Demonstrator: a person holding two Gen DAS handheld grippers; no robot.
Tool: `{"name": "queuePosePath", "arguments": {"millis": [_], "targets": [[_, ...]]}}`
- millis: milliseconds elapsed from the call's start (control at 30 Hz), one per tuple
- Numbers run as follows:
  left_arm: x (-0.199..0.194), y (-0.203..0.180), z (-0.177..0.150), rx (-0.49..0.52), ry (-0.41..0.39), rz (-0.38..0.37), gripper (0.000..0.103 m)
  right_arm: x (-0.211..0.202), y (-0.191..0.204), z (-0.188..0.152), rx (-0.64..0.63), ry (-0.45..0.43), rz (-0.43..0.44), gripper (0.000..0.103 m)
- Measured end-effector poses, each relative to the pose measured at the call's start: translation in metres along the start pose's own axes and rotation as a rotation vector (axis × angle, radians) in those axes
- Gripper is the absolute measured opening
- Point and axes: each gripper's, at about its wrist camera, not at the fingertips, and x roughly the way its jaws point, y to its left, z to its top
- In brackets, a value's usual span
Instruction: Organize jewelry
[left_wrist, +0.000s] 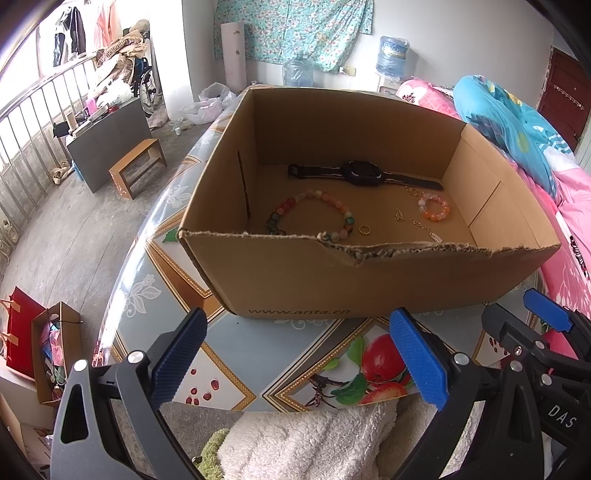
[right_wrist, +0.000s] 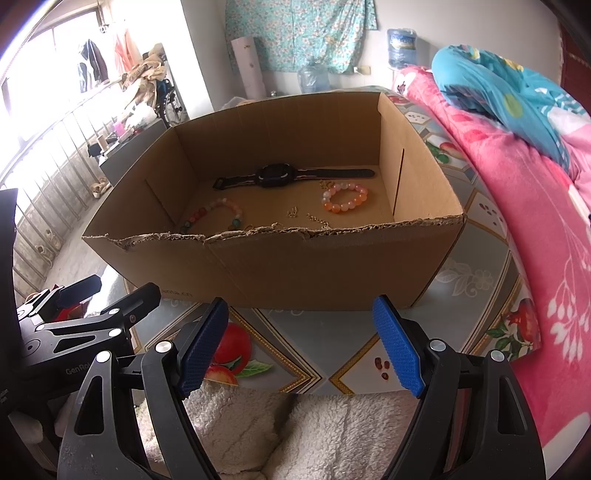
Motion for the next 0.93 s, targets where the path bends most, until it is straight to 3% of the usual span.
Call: {"name": "queuePosePath", "arguments": {"millis": [933], "targets": [[-0.0038,-0.0024,-0.0012,-0.008,0.003,0.008,0.097,-0.001,0.0006,0.001,0.002,-0.003,0.011,0.077]]}}
